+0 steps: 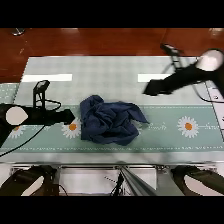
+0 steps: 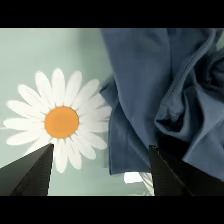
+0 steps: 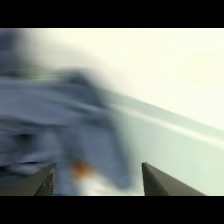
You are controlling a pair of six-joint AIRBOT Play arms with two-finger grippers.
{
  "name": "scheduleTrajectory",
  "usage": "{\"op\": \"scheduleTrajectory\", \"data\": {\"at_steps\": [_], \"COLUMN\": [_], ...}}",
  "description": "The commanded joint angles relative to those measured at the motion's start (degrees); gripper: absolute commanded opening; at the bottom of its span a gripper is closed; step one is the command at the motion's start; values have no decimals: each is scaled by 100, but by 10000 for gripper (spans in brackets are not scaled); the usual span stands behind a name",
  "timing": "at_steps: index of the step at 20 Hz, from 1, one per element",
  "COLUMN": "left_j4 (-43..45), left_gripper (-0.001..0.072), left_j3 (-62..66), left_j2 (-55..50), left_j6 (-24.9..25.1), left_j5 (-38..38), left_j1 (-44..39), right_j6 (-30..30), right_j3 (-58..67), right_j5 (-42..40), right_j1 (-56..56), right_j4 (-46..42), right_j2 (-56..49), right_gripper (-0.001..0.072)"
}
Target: Fold the shirts.
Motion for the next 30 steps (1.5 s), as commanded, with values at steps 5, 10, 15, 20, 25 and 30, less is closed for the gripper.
{"op": "scheduleTrajectory", "data": {"at_steps": [5,10,15,20,25,30], "left_j4": [-2260,-3176,-3305,-3305,-3324,-3530], "left_gripper": [701,655,17,17,17,16], "left_j3": [-197,-197,-177,-170,-170,664], "left_j2": [-1534,-2317,-2391,-2391,-2391,-1996], "left_j6": [1342,2352,2761,2796,2796,3117], "left_j5": [925,717,621,605,614,-48], "left_j1": [682,684,619,616,614,1095], "right_j6": [-367,-306,466,256,-501,-605], "right_j3": [-3792,-4542,-4540,-4470,-3825,-2247], "right_j5": [-437,-719,-1797,-2653,-2953,-1919], "right_j1": [-1917,-914,334,1510,2026,1727], "right_j4": [1331,1720,1838,2835,3729,2599], "right_j2": [2247,2463,2238,1130,42,-293], "right_gripper": [616,616,616,616,567,22]}}
